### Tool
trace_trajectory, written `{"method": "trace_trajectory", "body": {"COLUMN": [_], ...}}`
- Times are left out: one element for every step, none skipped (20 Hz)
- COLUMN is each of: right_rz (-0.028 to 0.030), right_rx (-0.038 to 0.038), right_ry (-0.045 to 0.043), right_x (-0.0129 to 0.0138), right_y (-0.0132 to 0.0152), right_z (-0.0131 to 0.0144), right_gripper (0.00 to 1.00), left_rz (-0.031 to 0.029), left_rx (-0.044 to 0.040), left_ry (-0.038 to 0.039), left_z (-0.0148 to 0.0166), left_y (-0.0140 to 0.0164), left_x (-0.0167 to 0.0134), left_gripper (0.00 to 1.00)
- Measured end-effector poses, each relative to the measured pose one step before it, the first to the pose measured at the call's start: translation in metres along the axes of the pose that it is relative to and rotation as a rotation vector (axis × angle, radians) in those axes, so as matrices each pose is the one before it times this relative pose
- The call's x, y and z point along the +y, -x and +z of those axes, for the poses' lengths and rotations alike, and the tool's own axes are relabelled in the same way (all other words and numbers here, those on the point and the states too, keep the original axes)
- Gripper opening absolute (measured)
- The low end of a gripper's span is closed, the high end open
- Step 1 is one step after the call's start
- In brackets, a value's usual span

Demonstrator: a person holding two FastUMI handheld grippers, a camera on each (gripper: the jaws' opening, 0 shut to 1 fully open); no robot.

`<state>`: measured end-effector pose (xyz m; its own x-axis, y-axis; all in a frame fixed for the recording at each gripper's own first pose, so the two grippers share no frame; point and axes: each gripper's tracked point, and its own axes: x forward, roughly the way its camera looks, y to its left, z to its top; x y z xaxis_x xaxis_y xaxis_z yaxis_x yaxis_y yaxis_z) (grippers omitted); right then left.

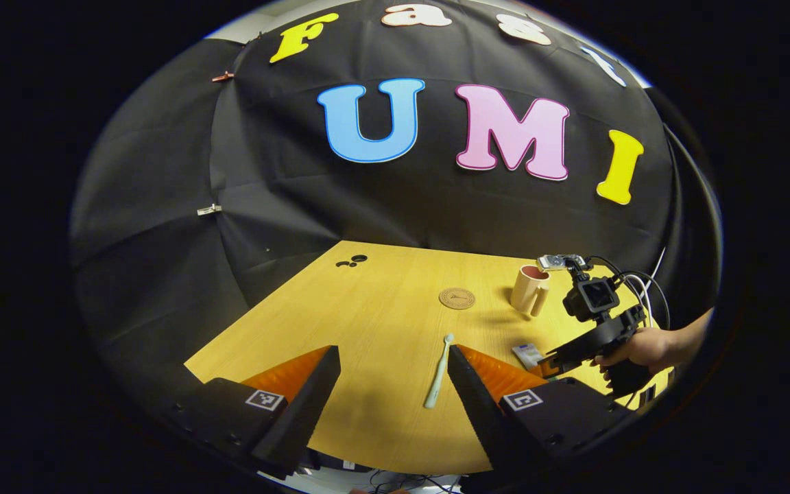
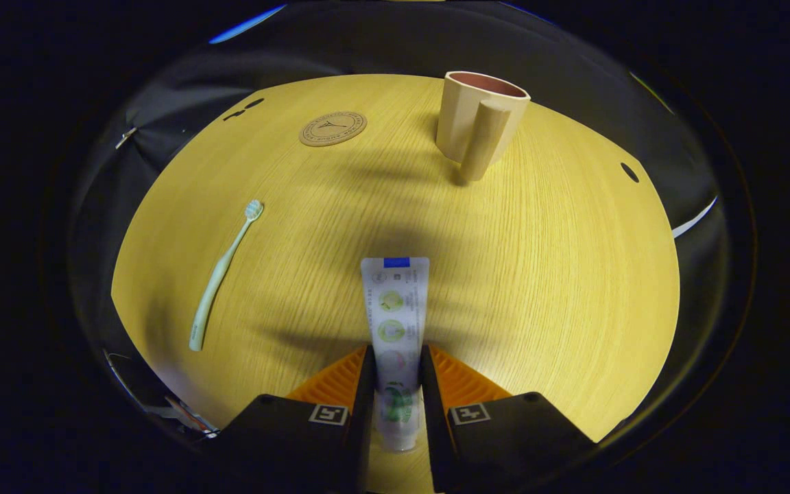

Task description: Put the toothbrush and toothpaste on the desktop into the cup, then pick up the cup and place it on the coaster on the desktop.

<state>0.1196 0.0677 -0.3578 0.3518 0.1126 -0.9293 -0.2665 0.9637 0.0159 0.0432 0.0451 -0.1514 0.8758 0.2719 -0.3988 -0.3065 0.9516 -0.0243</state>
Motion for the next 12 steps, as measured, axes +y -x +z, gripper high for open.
{"method": "trace_trajectory", "body": {"right_rz": [0.00361, 0.00437, 0.00216, 0.00346, 0.00636, 0.01053, 0.01246, 0.00625, -0.00066, -0.00840, -0.00496, 0.00135], "right_rx": [-0.01115, -0.01126, -0.00875, -0.00824, -0.00651, -0.00309, 0.01047, 0.00209, 0.00077, -0.00209, -0.00430, -0.00339], "right_ry": [0.00706, 0.00235, -0.00624, -0.01146, -0.03197, -0.02306, -0.01784, -0.01060, -0.00291, 0.00264, 0.00156, -0.00089], "right_x": [-0.00007, -0.00025, -0.00062, -0.00092, 0.00033, 0.00051, -0.00033, -0.00121, -0.00183, -0.00431, -0.00277, -0.00223], "right_y": [0.00037, 0.00082, -0.00106, 0.00087, 0.00046, 0.00306, -0.00124, 0.00046, -0.00056, 0.00173, 0.00111, 0.00191], "right_z": [-0.00006, -0.00012, 0.00014, 0.00079, 0.00038, 0.00070, -0.00167, -0.00013, -0.00065, -0.00133, -0.00140, -0.00276], "right_gripper": [0.39, 0.36, 0.35, 0.33, 0.28, 0.28, 0.33, 0.27, 0.33, 0.27, 0.28, 0.28], "left_rz": [-0.01018, -0.00955, -0.01267, -0.01230, -0.02074, -0.02850, -0.02661, -0.02390, -0.02184, -0.02525, -0.02263, -0.02273], "left_rx": [0.00333, 0.00583, 0.00982, 0.01247, 0.02370, 0.02355, 0.02766, 0.02958, 0.03165, 0.03496, 0.05543, 0.05628], "left_ry": [-0.00479, -0.00651, -0.00888, -0.00437, 0.00057, 0.00481, 0.00399, 0.00162, -0.00073, -0.00004, 0.00067, 0.00025], "left_z": [-0.00168, -0.00086, -0.00187, -0.00179, -0.00459, -0.00381, -0.00530, -0.00347, -0.00599, -0.00590, -0.00827, -0.00813], "left_y": [-0.00197, -0.00257, -0.00526, -0.00467, -0.00713, -0.00834, -0.00946, -0.01056, -0.01349, -0.01401, -0.01203, -0.01341], "left_x": [-0.00378, -0.00286, -0.00351, -0.00276, -0.00329, -0.00473, -0.00406, -0.00235, -0.00182, -0.00199, -0.00182, -0.00291], "left_gripper": [1.00, 1.00, 1.00, 1.00, 1.00, 1.00, 1.00, 1.00, 1.00, 1.00, 0.99, 0.97]}}
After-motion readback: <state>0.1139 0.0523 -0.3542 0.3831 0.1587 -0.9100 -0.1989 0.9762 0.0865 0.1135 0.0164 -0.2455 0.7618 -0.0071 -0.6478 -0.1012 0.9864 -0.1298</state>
